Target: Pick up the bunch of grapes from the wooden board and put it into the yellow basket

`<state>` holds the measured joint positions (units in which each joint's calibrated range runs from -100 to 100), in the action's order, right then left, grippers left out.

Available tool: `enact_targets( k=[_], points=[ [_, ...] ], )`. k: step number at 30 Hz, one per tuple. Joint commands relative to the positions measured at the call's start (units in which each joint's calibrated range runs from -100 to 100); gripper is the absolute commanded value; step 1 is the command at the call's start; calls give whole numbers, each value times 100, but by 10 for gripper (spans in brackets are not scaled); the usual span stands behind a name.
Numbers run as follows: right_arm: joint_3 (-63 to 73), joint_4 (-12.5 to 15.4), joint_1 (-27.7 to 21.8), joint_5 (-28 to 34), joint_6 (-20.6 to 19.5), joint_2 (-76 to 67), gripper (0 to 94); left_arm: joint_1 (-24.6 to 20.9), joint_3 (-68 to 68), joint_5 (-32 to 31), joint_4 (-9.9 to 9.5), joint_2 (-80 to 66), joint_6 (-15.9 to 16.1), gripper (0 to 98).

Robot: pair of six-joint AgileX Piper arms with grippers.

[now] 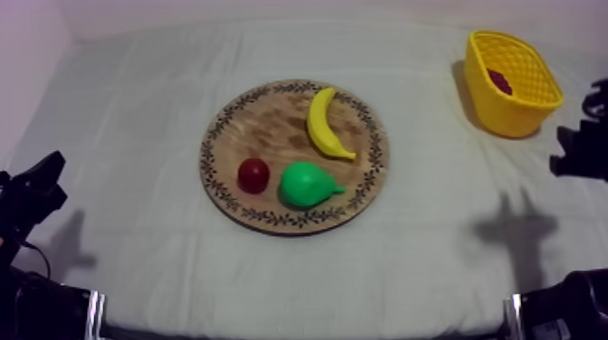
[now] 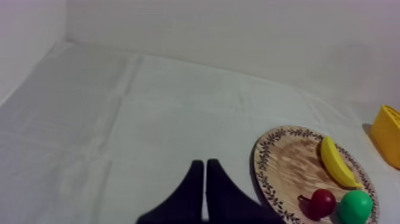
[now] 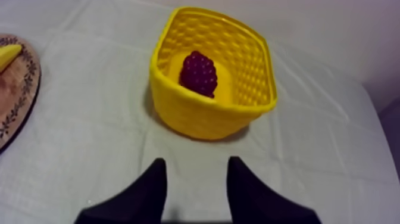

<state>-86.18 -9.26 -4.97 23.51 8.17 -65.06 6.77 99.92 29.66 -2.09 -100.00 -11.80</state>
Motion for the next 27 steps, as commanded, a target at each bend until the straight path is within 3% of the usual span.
enact_targets(
  k=[1,10,14,22,27],
  points=[
    [-464,10,56,77,-6,-824,270,0,-3,0,2,0,0,1],
    [-1195,87,186,328,-72,-1983,100,0,-3,0,2,0,0,1],
    [-1317,318,210,378,44,-2411,34,0,-3,0,2,0,0,1],
    [-1357,669,225,498,-33,-2892,5,0,-3,0,2,0,0,1],
    [-1368,1054,235,736,-3,-3033,3,0,-3,0,2,0,0,1]
  ],
)
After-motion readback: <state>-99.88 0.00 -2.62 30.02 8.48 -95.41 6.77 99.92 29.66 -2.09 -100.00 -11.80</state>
